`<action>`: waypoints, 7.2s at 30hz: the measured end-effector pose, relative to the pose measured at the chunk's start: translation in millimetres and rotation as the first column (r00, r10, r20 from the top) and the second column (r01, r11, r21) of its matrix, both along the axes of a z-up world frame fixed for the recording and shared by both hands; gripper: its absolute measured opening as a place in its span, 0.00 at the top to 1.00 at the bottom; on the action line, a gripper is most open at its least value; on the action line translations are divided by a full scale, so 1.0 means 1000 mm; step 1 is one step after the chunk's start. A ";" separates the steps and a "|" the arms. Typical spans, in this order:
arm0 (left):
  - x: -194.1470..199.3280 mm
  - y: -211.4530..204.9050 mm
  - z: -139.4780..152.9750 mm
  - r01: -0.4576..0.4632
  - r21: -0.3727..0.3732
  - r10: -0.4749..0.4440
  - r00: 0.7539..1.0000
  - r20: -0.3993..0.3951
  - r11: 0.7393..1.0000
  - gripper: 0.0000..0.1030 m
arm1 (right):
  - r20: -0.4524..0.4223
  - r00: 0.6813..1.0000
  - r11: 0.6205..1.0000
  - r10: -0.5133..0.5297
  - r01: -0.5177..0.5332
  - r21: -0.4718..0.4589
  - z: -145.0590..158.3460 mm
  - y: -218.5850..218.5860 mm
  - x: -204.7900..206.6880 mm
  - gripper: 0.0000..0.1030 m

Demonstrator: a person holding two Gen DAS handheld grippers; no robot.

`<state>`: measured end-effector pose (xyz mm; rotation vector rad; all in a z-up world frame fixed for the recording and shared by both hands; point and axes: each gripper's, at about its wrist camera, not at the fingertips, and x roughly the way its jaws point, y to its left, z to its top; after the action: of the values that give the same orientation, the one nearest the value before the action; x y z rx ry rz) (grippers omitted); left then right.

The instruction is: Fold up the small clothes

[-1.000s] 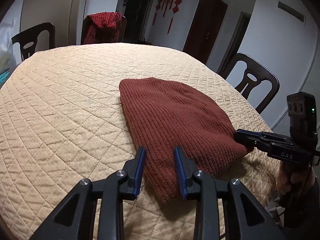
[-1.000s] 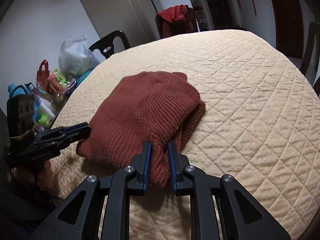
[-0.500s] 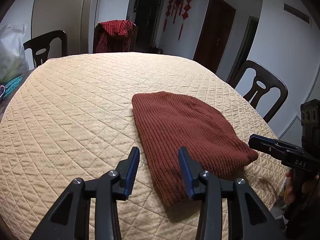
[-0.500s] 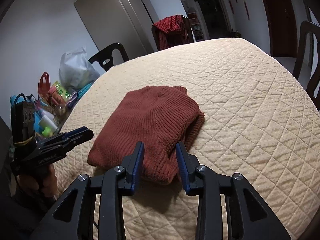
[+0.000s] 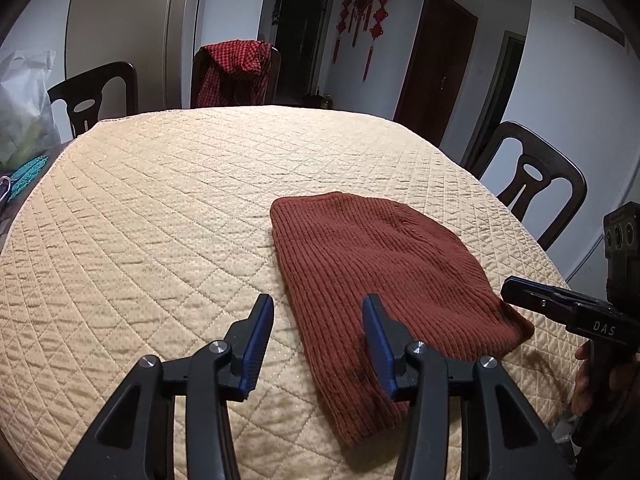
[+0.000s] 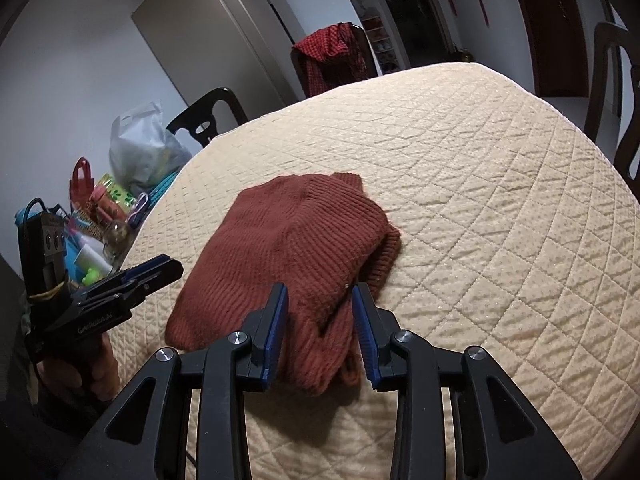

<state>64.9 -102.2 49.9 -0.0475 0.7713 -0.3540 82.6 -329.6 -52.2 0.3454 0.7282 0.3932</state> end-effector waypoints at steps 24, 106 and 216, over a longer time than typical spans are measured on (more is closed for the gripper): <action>0.021 -0.004 -0.021 0.005 -0.046 -0.007 0.999 -0.051 0.999 0.41 | -0.106 0.994 0.994 0.007 0.004 0.108 -0.027 -0.015 0.032 0.54; 0.021 0.026 0.014 0.047 -0.040 -0.046 0.999 0.012 0.998 0.69 | -0.001 0.986 0.961 0.164 -0.159 0.224 0.018 0.041 0.039 0.79; -0.015 0.164 -0.012 -0.313 0.130 0.316 0.949 -0.007 0.941 0.64 | 0.015 0.932 0.901 0.362 -0.345 -0.264 0.009 0.205 0.057 0.84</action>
<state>50.2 62.1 37.9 -0.0550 0.7975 0.0012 140.0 -124.6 -43.1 -0.0498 0.7709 0.6433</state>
